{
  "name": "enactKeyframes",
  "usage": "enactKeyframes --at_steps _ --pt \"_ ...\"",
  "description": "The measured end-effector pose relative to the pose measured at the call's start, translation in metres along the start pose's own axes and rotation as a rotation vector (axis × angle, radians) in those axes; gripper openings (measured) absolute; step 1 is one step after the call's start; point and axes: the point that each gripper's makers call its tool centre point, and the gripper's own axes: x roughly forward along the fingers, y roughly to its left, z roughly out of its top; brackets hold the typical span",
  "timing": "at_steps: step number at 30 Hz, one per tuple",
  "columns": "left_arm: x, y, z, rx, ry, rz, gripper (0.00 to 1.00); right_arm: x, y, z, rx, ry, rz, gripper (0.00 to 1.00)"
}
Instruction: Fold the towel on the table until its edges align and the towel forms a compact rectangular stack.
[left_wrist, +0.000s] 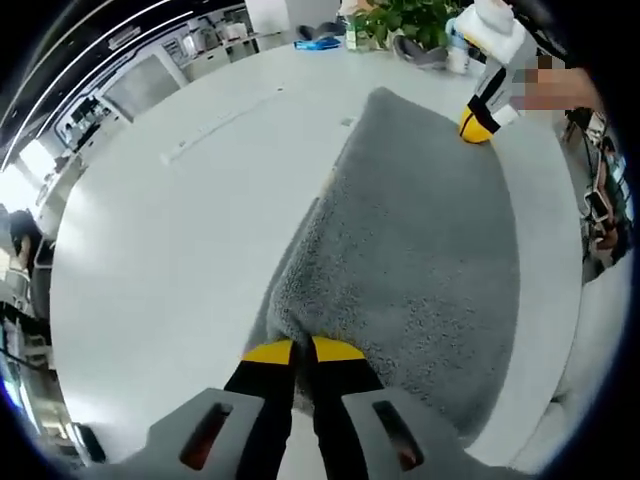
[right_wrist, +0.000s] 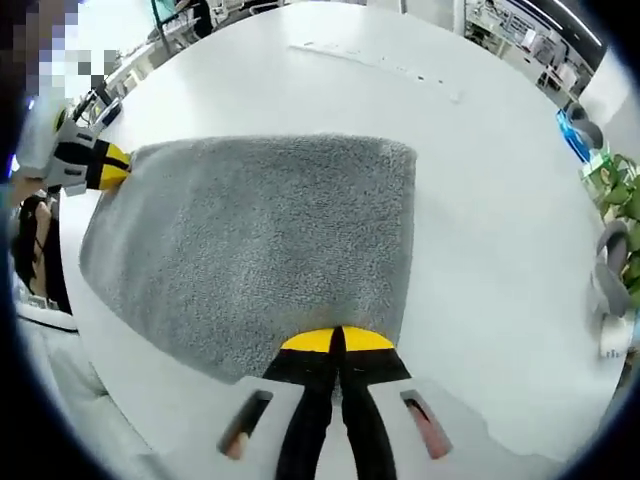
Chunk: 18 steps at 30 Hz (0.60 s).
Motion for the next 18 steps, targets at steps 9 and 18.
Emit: enactKeyframes --at_steps 9,18 --pt "-0.011 -0.018 -0.014 -0.042 -0.015 -0.009 0.05 0.002 -0.001 0.005 -0.124 0.045 -0.043 0.00" --pt "-0.017 -0.032 -0.021 -0.061 -0.018 -0.007 0.05 0.005 -0.006 0.012 -0.144 0.044 -0.039 0.00"
